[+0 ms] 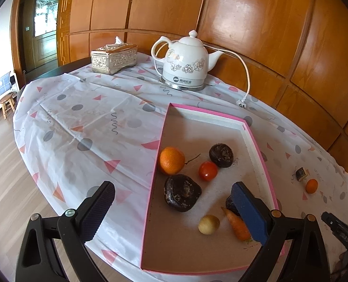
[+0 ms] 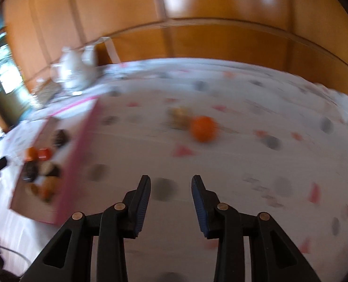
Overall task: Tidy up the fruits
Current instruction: 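Reach the left gripper toward the square cut cake on the cloth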
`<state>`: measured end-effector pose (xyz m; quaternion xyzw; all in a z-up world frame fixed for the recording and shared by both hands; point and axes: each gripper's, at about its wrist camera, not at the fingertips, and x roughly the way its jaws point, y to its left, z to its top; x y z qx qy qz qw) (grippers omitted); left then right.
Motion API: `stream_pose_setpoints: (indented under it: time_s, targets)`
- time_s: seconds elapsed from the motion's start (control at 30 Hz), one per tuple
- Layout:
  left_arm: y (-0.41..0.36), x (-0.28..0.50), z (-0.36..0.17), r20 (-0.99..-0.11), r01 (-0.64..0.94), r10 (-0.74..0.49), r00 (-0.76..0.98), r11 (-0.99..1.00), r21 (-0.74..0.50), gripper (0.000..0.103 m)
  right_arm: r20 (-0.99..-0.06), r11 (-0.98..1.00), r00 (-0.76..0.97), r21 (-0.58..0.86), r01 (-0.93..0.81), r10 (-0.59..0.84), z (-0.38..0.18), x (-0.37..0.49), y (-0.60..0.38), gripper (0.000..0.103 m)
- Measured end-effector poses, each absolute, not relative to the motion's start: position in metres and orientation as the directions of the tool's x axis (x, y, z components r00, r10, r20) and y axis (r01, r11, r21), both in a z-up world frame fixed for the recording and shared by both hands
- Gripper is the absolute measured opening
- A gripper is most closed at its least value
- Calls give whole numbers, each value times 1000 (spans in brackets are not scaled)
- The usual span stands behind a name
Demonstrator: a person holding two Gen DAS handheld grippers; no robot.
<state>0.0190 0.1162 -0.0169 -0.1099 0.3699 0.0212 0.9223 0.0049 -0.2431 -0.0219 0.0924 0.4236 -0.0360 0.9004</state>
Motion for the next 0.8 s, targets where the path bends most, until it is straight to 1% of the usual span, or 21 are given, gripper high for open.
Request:
stream_pose_setpoints:
  time_s: [0.13, 0.23, 0.37, 0.53, 0.63, 0.73, 0.77, 0.8]
  targets:
    - [109, 20, -15, -686, -102, -53, 726, 978, -184, 100, -788, 956, 604, 72, 284, -120, -35, -6, -287, 36]
    - [104, 20, -14, -687, -87, -68, 723, 978, -188, 100, -793, 924, 580, 57, 379, -189, -43, -16, -319, 36]
    - [97, 22, -12, -685, -66, -81, 724, 980, -186, 99, -794, 887, 548, 23, 460, -264, -52, -23, -345, 36]
    - [88, 25, -10, -688, -35, -110, 717, 981, -192, 98, -790, 857, 509, -38, 514, -341, -63, -30, -361, 36]
    - [80, 26, -8, -687, -7, -124, 716, 983, -184, 98, -773, 846, 509, -67, 529, -379, -65, -33, -367, 38]
    - [69, 28, -4, -680, 28, -146, 718, 983, -181, 98, -764, 838, 509, -75, 540, -396, -65, -35, -372, 38]
    - [63, 29, -2, -676, 44, -156, 721, 983, -179, 98, -763, 835, 510, -70, 545, -397, -66, -37, -375, 39]
    - [61, 30, -1, -674, 53, -162, 721, 982, -180, 98, -764, 832, 508, -66, 551, -398, -67, -35, -377, 42]
